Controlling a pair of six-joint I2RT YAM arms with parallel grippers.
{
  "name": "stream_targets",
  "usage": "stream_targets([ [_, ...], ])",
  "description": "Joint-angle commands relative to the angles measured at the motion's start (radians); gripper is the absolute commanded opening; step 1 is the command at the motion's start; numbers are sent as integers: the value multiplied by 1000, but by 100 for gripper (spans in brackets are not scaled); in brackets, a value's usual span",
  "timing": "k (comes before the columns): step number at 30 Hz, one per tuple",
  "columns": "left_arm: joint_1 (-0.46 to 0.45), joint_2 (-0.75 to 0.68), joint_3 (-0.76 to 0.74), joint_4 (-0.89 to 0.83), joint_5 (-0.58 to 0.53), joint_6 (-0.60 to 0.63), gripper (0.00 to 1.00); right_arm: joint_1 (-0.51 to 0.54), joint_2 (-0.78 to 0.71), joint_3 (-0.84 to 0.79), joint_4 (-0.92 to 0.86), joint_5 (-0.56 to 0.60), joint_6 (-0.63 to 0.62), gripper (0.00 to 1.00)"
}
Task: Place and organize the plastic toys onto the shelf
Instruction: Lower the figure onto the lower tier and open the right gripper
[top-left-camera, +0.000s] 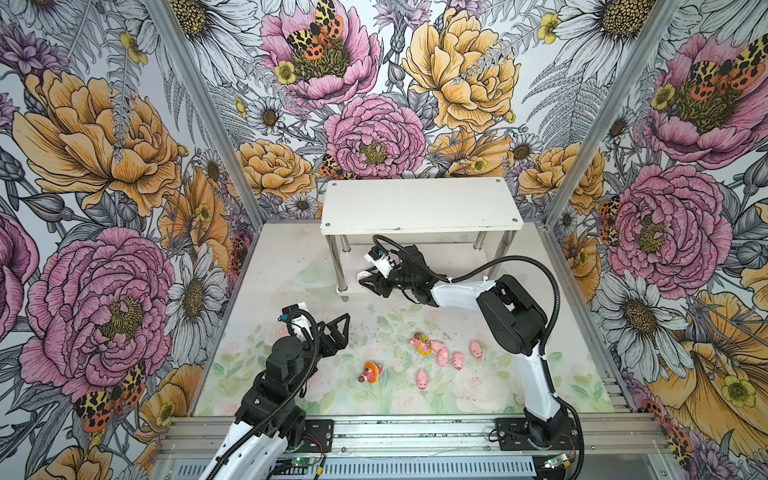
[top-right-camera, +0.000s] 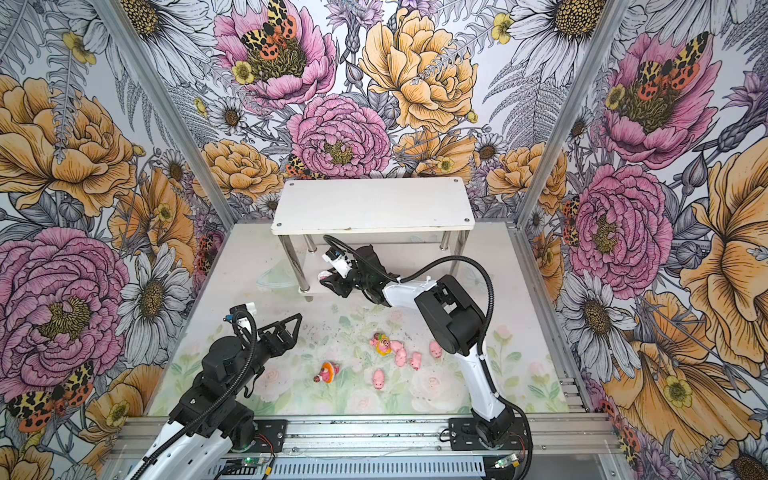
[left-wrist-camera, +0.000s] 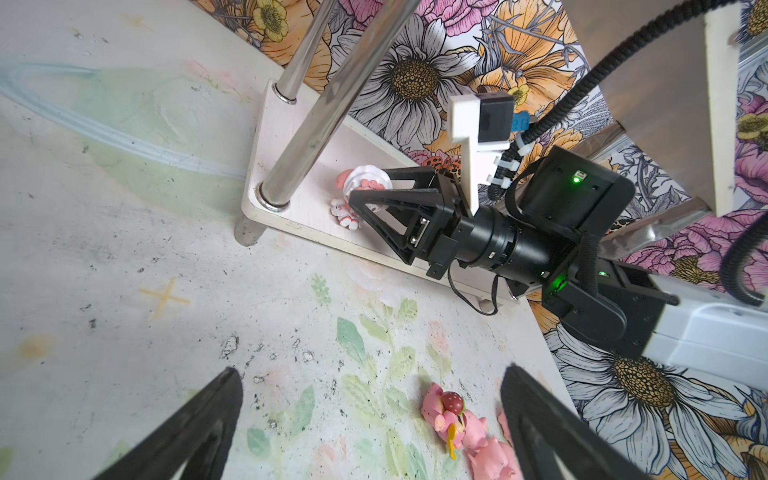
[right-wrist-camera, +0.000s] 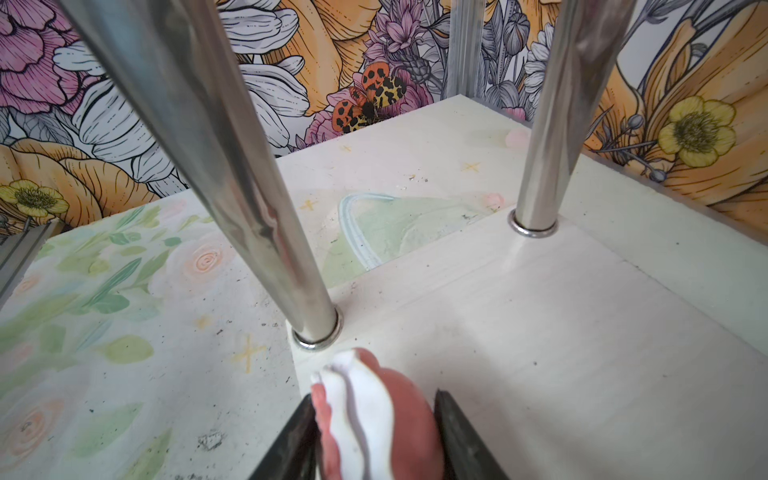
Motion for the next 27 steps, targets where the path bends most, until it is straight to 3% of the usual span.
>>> stream_targets([
  [1,11,-5,-19,5,-2,-4,99,-2,10,32,18,-3,4,57],
  [4,15,-5,-21,1,3,-4,99,-1,7,31,7,3,1,64],
  [9,19,-6,-20,1,11,-2,99,-1,-4,24,-4,4,7,67],
  [27,29,-16,-16,-2,32,-5,99,-40,-59,-5,-88,-16,-16,67],
])
